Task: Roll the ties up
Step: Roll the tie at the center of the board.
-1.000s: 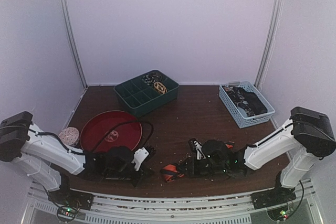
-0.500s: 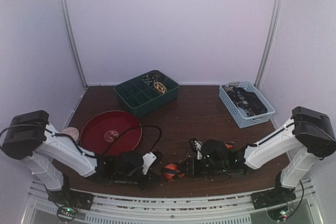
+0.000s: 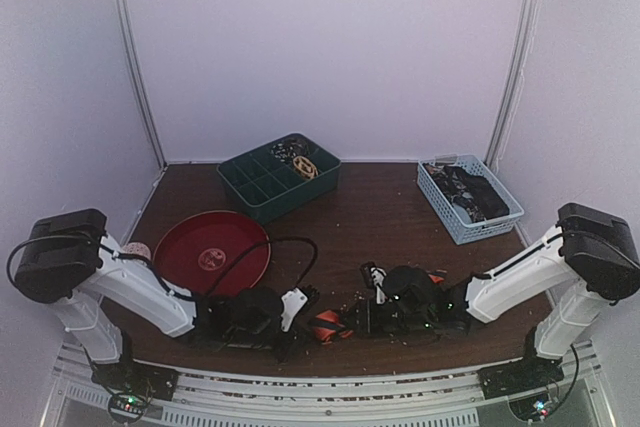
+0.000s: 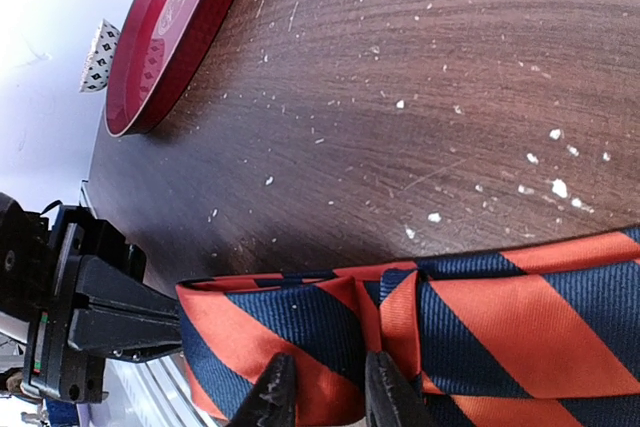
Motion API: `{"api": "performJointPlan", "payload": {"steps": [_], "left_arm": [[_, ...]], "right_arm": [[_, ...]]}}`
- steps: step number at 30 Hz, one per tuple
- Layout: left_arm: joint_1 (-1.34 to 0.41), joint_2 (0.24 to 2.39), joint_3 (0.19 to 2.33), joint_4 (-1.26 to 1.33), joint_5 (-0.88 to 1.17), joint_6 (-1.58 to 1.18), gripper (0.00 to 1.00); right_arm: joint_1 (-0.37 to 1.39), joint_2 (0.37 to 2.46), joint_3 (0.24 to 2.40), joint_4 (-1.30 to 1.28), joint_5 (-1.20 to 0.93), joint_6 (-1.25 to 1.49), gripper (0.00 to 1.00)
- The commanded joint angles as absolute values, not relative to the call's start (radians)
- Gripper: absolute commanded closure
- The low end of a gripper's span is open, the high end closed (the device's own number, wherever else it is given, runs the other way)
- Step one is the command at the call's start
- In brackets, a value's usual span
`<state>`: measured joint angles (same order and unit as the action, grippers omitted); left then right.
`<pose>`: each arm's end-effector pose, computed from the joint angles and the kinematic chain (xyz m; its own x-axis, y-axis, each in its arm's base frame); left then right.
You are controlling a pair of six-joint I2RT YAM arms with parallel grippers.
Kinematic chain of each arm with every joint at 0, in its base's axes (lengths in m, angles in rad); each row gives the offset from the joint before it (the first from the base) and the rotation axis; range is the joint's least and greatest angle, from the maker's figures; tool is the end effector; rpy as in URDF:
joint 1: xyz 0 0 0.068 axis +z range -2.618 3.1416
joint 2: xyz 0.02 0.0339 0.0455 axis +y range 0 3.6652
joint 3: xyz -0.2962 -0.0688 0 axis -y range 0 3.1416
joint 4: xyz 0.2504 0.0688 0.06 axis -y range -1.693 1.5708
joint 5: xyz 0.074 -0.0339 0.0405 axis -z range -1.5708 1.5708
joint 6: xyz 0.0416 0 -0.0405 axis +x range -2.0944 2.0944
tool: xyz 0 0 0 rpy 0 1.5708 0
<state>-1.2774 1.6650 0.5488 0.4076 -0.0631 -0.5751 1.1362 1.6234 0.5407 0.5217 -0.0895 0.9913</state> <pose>0.0891 -0.2859 0.1346 -0.6700 0.3408 -0.6595 0.6877 0.6195 -0.3785 0.1245 0.2771 0.1549 -0.9052 0.0292 -0.4239 -0.3247 0.5958 0.7345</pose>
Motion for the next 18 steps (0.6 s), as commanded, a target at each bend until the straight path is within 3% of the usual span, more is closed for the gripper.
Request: {"api": "performJointPlan", "payload": {"steps": [1,18], "left_arm": [[-1.282,1.678,0.589,0.475,-0.050,-0.561,1.00],[-1.282,1.680,0.686,0.411,-0.070,-0.494,1.00]], "right_arm": [[1.130,1.604,0.540,0.472,-0.065,0.969,0.74],[1.121,1.598,0.594,0.358,-0.054,0.882,0.83]]}}
